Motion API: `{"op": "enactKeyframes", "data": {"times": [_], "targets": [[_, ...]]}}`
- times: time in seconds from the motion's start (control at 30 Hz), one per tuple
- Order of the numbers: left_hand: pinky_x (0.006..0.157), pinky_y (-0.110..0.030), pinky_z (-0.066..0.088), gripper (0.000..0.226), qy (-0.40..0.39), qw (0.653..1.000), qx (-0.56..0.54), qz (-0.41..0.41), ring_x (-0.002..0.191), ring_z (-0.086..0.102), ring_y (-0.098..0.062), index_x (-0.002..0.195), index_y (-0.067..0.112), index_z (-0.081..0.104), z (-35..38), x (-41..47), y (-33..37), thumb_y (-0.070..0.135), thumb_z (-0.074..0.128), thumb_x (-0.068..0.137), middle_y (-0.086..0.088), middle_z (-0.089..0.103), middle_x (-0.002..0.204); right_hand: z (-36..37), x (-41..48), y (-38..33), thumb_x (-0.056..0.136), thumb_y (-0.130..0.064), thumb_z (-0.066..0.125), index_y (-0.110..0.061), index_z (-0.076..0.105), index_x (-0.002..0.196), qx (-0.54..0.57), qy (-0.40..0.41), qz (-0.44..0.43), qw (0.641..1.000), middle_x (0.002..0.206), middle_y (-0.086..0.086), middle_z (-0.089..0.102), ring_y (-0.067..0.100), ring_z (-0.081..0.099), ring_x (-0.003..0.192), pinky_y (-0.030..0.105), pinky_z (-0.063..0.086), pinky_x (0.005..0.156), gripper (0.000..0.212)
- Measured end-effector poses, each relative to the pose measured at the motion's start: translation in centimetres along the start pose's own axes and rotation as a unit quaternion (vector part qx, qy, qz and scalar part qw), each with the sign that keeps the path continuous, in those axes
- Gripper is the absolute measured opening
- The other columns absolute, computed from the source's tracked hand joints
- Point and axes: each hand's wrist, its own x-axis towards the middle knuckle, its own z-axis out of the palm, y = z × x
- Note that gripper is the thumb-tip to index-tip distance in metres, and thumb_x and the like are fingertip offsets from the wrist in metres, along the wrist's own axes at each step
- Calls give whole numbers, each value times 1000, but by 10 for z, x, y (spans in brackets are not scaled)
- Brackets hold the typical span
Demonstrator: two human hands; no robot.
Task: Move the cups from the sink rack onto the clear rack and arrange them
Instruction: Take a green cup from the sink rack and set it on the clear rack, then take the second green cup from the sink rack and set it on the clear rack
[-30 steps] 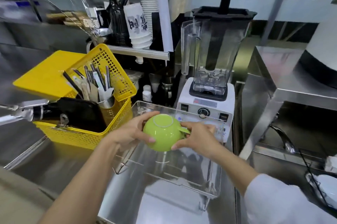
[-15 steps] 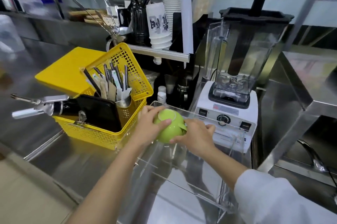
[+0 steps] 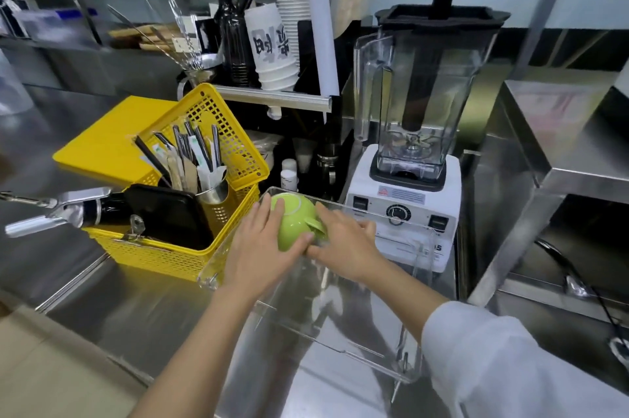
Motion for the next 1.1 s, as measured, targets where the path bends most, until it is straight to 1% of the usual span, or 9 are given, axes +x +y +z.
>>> {"op": "enactKeyframes", "data": {"times": [0.1,0.2,0.3,0.4,0.5,0.67,0.87,1.0,1.1], "targets": [[115,-39,14,78,1,1000,-21,17,145,7,-17,144,39,14,-3,-2,23,72,38,77,2,5,159,-15,-15,14,77,-43,57,-30,14,144,53,-8,-20,998,148,1,34,17,27,135,37,16,100,81],[114,-36,16,74,11,996,-46,72,144,12,-17,143,40,20,-1,-2,66,68,44,78,-1,12,158,-36,-34,34,76,-40,60,-37,4,144,69,-8,-24,997,155,2,19,18,15,142,42,11,112,88],[113,-33,18,70,11,989,-79,122,142,20,-20,140,31,33,7,-2,117,59,52,79,-7,24,154,-63,-56,64,74,-36,60,-38,5,144,64,36,-5,997,154,1,21,21,19,141,46,16,113,88],[113,-37,21,71,-24,983,-112,146,142,20,-19,139,31,35,26,-5,167,62,46,76,-5,24,154,-90,-87,106,72,-41,57,-38,7,143,46,83,24,995,154,1,21,19,19,140,45,15,112,86],[114,-40,21,72,-80,974,-122,174,143,16,-16,140,35,30,55,-15,218,66,44,77,1,19,156,-112,-126,156,73,-37,58,-38,9,143,39,118,76,989,153,1,25,17,23,138,42,17,109,86],[115,-36,20,70,-135,952,-135,240,142,20,-17,140,32,32,106,-48,303,64,46,80,-2,24,154,-138,-200,235,76,-40,59,-31,16,143,-1,177,161,971,149,2,31,21,30,135,42,22,106,81],[115,-35,14,67,-228,925,-132,275,143,12,-12,141,36,28,168,-93,386,65,41,81,5,18,156,-151,-280,314,78,-41,61,-26,18,144,-9,174,271,947,148,7,31,25,29,135,44,24,105,80],[110,-33,22,66,-261,915,-120,284,137,25,-17,139,27,34,206,-119,427,61,43,83,1,32,151,-152,-324,359,77,-48,63,-21,21,142,17,164,359,919,146,9,33,29,31,132,46,27,105,82],[99,-35,33,61,-279,920,-69,267,123,40,-25,135,19,37,234,-140,446,55,43,86,-5,49,134,-149,-349,389,77,-50,62,-15,24,141,30,146,420,895,142,14,36,31,35,129,48,34,105,82]]}}
